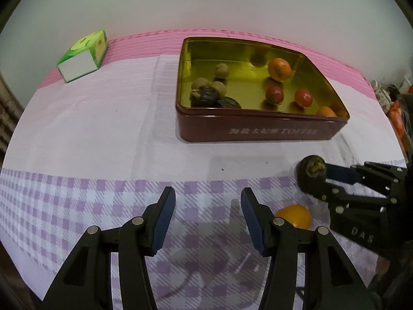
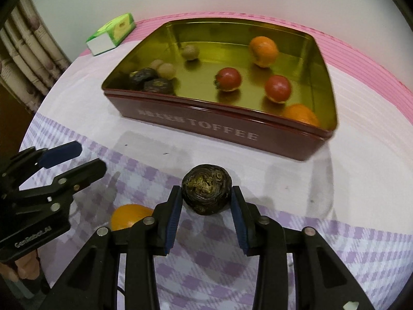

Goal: Organize fruits

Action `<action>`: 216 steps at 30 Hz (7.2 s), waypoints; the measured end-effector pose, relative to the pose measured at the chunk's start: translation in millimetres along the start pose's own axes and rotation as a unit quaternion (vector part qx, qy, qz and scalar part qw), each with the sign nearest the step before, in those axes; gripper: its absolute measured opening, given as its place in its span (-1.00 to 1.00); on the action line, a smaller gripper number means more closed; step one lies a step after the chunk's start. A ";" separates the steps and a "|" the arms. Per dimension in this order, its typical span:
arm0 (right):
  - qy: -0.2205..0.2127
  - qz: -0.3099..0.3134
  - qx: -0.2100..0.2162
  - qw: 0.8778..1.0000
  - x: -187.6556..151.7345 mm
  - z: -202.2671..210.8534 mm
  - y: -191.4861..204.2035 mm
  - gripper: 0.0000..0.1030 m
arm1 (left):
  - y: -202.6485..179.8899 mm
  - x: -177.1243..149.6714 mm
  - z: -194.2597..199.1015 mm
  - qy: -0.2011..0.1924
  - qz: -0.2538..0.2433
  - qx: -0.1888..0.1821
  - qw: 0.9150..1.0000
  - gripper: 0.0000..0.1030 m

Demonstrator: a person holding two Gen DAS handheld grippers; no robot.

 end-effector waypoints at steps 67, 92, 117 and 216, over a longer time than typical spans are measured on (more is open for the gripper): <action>-0.032 -0.077 -0.040 0.996 -55.4 46.3 -65.2 -0.32 | -80.1 -22.5 -8.5 0.011 -0.044 -0.018 0.999 -0.18; -0.042 -0.078 -0.026 0.996 -35.0 47.2 -58.4 -0.33 | -68.7 1.4 -9.8 -0.011 -0.037 0.004 0.999 -0.19; -0.101 -0.047 -0.011 0.994 9.8 76.7 -36.1 -0.33 | -35.7 46.6 16.4 -0.076 0.001 0.013 0.997 -0.18; -0.111 -0.045 -0.040 0.992 14.2 62.1 -24.7 0.56 | -2.6 54.8 9.3 -0.063 0.013 0.037 0.997 0.20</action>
Point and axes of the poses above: each gripper's, at about its wrist camera, not at the fingertips, and z roughly against the way its jaws point, y to its left, x to its top, the point moved 4 cm from there along -z, roughly the way its jaws point, and after that the axes turned 10 degrees about x, right-handed, at the moved point
